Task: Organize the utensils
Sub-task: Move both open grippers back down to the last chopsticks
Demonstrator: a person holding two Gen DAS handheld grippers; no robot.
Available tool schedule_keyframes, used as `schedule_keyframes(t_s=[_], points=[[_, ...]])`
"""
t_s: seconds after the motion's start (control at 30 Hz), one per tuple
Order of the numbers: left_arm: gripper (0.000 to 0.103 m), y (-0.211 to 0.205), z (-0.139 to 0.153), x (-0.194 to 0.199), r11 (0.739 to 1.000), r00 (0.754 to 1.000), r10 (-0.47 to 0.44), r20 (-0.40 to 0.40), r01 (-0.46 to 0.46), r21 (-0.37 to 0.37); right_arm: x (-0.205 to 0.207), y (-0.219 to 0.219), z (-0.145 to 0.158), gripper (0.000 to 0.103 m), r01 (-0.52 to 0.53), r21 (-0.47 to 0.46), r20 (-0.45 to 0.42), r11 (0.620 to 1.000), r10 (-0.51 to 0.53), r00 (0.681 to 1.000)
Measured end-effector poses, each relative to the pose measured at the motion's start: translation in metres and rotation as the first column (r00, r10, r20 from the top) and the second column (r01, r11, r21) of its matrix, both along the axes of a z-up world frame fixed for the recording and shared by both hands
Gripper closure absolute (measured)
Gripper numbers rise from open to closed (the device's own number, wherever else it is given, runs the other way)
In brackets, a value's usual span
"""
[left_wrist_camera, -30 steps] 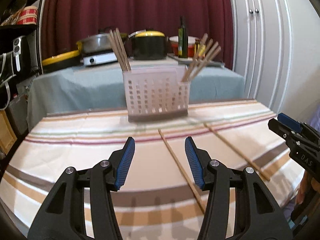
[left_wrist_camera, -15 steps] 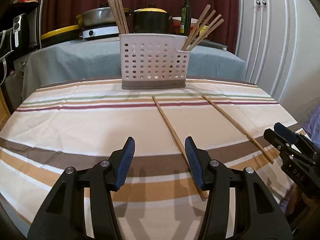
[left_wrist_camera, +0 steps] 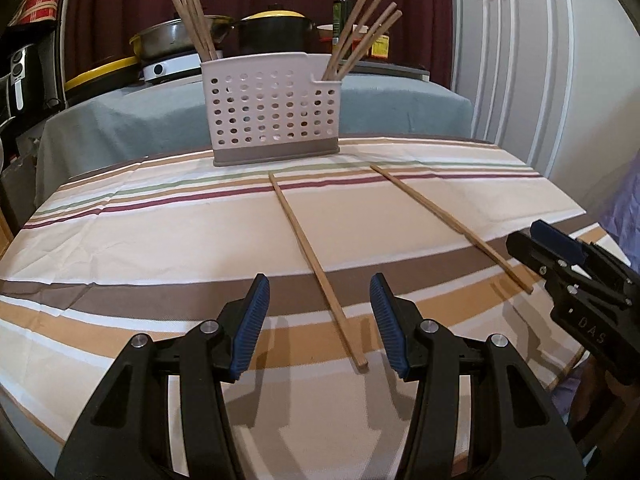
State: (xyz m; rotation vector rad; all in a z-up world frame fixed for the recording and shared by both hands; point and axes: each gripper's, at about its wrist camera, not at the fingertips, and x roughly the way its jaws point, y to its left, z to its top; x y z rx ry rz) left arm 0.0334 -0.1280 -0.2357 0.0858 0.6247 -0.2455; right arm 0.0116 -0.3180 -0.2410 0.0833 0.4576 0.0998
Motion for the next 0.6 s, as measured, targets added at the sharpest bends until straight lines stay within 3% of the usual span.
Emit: schedule_keyframes(t_s=[0.3, 0.5, 0.57, 0.6], points=[[0.054, 0.0081, -0.0099, 0.0012, 0.999, 0.998, 0.032, -0.045, -0.032, 0.008, -0.0021, -0.0004, 0.0003, 0.059, -0.002, -0.002, 0.005, 1.000, 0.002, 1.000], [0.068, 0.0077, -0.0100, -0.0040, 1.000, 0.999, 0.013, -0.039, -0.012, 0.016, -0.0033, 0.0014, 0.0001, 0.059, -0.005, -0.007, 0.002, 1.000, 0.005, 1.000], [0.079, 0.0082, -0.0109, -0.0033, 1.000, 0.999, 0.005, -0.051, -0.004, 0.013, -0.0042, 0.0021, 0.0007, 0.059, -0.007, -0.010, 0.004, 1.000, 0.007, 1.000], [0.080, 0.0088, -0.0109, -0.0032, 1.000, 0.999, 0.004, -0.049, -0.004, 0.009, -0.0046, 0.0023, 0.0007, 0.059, -0.007, -0.012, 0.005, 1.000, 0.008, 1.000]])
